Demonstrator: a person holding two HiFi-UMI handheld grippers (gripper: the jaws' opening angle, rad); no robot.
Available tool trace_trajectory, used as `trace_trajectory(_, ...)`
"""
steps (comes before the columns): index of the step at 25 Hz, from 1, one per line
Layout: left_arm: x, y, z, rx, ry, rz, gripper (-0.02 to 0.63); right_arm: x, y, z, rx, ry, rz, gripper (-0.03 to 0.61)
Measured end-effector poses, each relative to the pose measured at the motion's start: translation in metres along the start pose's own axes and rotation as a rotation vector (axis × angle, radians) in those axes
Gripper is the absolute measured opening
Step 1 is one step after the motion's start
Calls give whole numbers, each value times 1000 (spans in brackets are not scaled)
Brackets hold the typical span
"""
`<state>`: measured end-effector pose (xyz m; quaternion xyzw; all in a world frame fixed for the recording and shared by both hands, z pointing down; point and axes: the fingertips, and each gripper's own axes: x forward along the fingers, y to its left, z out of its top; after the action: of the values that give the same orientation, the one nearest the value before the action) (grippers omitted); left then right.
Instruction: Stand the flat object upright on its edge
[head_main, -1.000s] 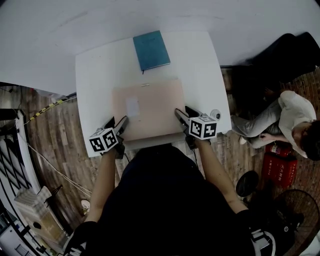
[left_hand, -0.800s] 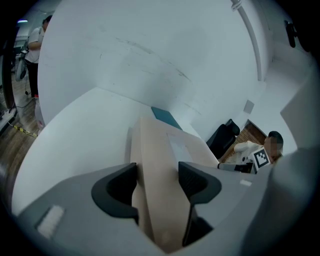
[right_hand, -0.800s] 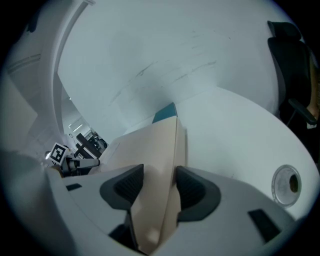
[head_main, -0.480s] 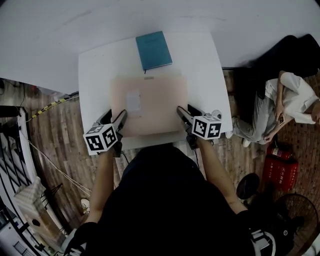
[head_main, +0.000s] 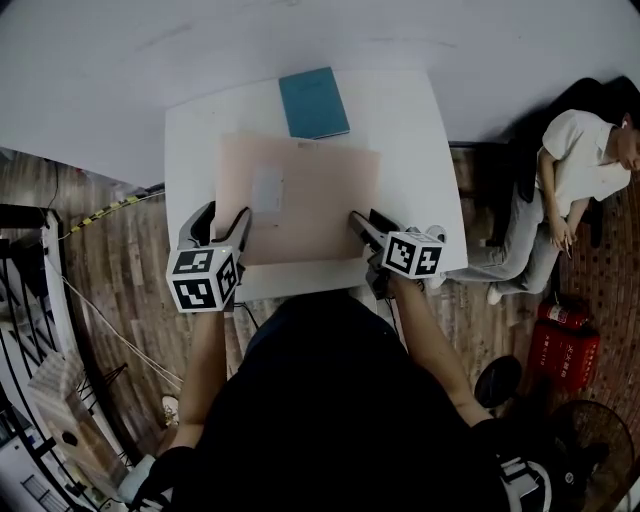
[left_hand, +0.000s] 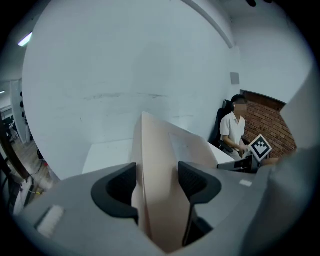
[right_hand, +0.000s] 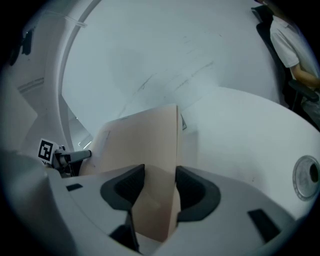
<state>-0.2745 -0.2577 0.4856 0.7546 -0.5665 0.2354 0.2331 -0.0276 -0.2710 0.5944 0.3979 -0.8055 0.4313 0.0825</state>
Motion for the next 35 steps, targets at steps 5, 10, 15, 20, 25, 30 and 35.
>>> trace_trajectory(5, -8, -3, 19, 62, -29, 33, 273, 7, 4, 1, 39, -11, 39, 196)
trace_trajectory(10, -16, -9, 36, 127, -62, 57, 273, 11, 7, -3, 114, -14, 76, 189)
trace_trajectory(15, -18, -19, 54, 215, -91, 75, 272, 18, 7, -12, 211, -20, 121, 189)
trace_trajectory(20, -14, -28, 62, 268, -90, 67, 264, 22, 3, -23, 297, -25, 153, 189)
trace_trajectory(25, -10, -38, 69, 322, -84, 56, 259, 22, -1, -26, 329, -29, 163, 189)
trace_trajectory(30, -4, -48, 75, 419, -52, 56, 253, 24, -2, -37, 385, -13, 174, 189)
trace_trajectory(35, 3, -55, 75, 473, -30, 49, 249, 26, -4, -43, 430, -10, 183, 190)
